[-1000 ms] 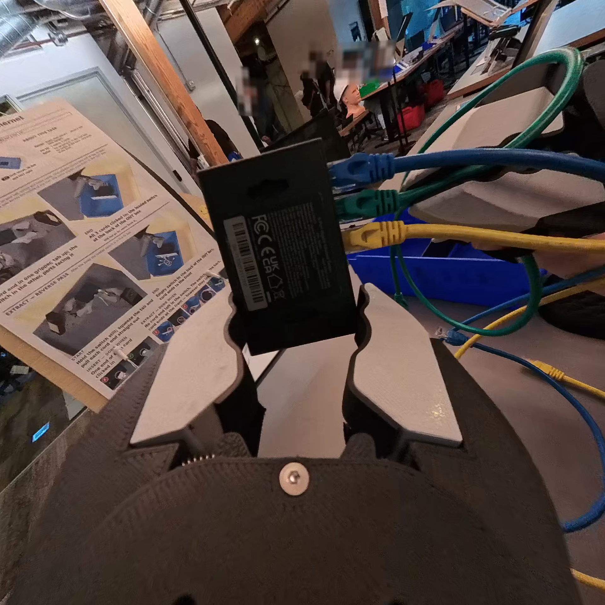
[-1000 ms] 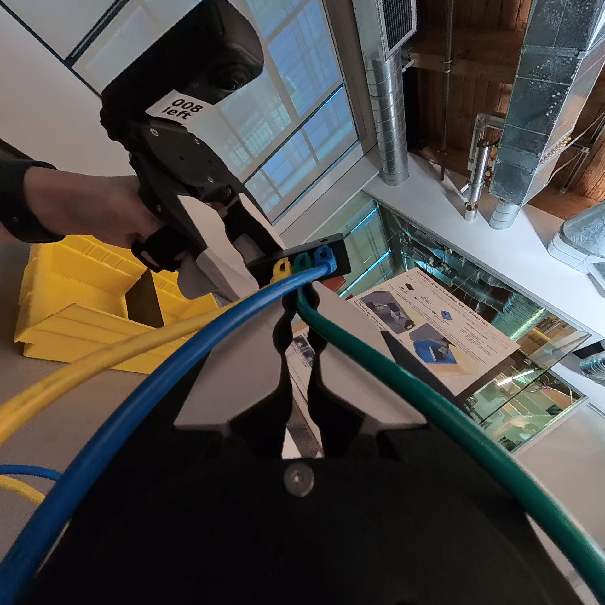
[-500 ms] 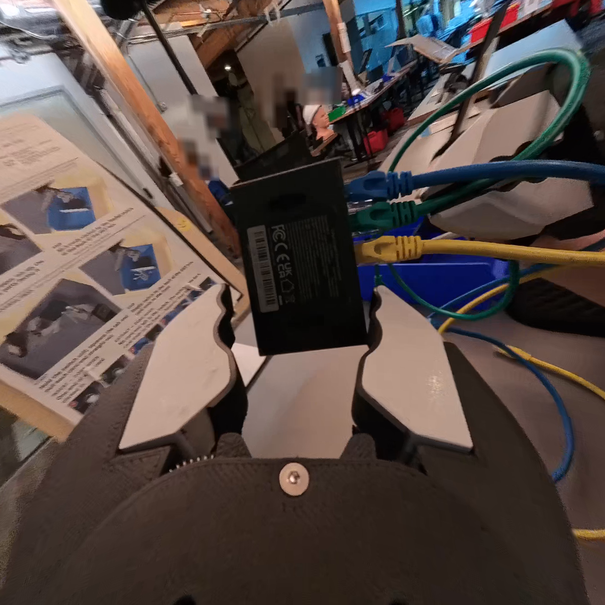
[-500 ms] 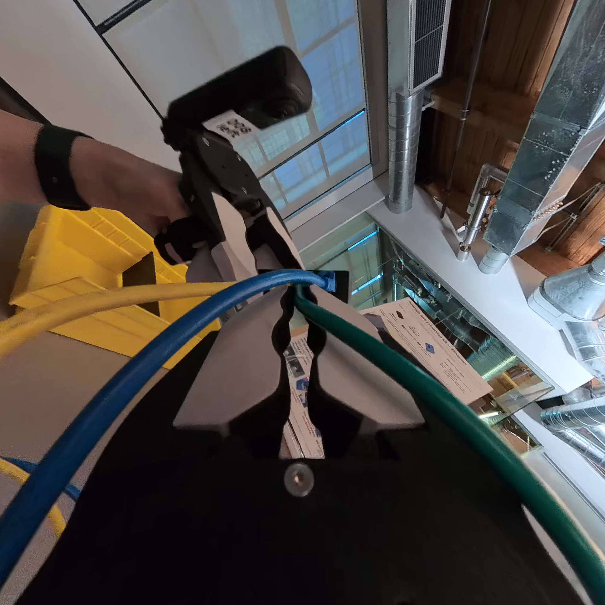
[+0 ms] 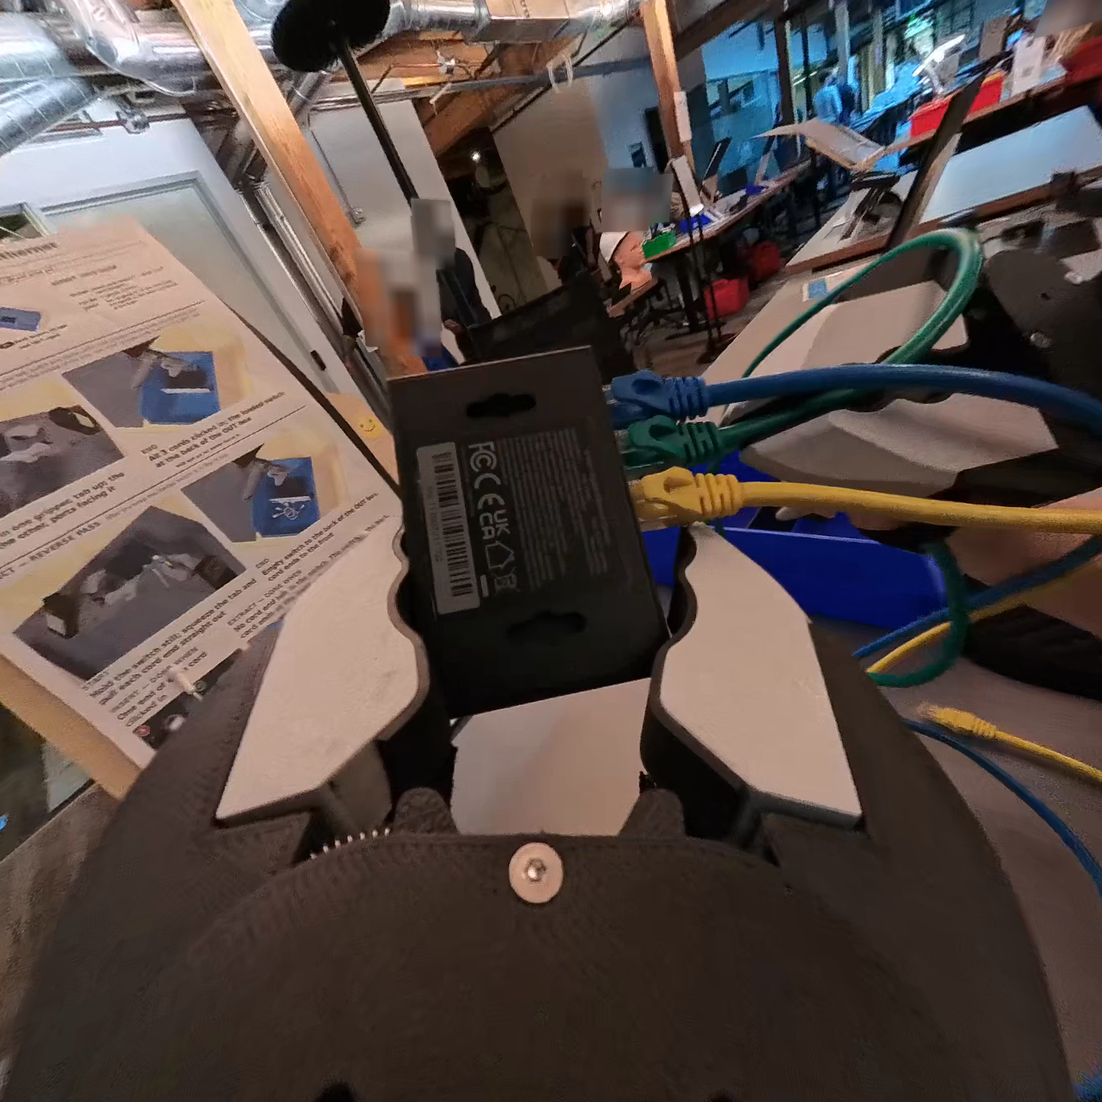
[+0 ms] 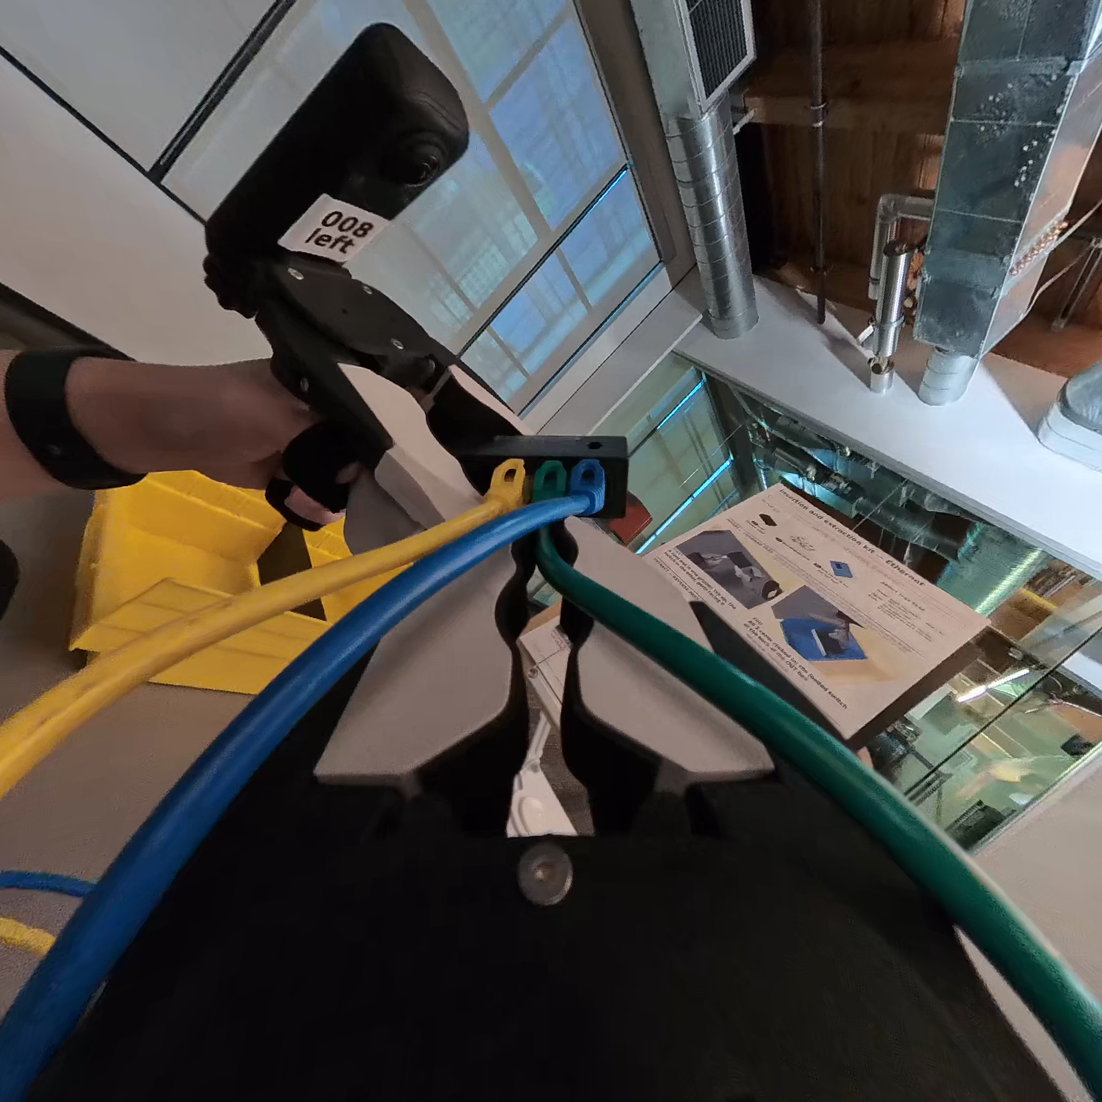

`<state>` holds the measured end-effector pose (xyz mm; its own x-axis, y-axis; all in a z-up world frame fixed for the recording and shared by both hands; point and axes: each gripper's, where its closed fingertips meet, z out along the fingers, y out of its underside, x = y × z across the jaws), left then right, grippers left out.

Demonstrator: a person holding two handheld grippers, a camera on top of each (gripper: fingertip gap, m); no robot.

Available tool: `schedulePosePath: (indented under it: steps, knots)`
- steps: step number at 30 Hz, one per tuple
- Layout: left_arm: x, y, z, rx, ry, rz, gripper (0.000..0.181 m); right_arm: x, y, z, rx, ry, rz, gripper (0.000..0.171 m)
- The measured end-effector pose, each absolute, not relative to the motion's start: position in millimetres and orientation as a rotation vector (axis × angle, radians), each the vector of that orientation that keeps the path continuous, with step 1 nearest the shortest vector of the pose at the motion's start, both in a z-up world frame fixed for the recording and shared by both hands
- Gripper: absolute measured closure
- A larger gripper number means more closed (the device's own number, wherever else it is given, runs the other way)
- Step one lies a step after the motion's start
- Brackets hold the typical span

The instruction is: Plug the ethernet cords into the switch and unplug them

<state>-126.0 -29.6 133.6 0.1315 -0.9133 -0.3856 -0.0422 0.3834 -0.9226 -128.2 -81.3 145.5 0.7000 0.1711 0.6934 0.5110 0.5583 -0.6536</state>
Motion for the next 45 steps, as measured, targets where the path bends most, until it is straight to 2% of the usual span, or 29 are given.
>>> schedulePosePath:
  steps: [14,18,30,34,40,43,45]
  knots:
    - [-126.5,-29.5,129.4,-1.0,1.286,-0.762,0.097,-128.4,-82.1,143.4,-0.972,-0.768,-0.158,0.165]
    - [-123.3,-27.3,126.3,-1.015,1.28,-0.774,0.102,-126.4,-79.4,141.9,-0.982,-0.771,-0.166,0.164]
    - [-130.3,-18.1,134.7,-1.042,1.311,-0.68,0.102,-123.9,-70.7,138.1,-1.022,-0.786,-0.107,0.164]
    - [-152.5,-1.3,150.4,-1.03,1.232,-0.639,0.102,-102.3,-69.5,143.6,-1.002,-0.746,-0.225,0.169]
    - [-177.6,18.5,164.6,-1.02,1.15,-0.591,0.102,-41.2,-54.8,137.8,-1.236,-0.624,-0.157,0.17]
    - [-177.7,24.9,162.8,-1.033,1.14,-0.565,0.104,-26.9,-56.6,132.4,-1.327,-0.599,0.03,0.16]
    - [-175.9,29.2,161.1,-1.043,1.129,-0.552,0.102,-25.9,-62.7,131.4,-1.354,-0.619,0.128,0.148]
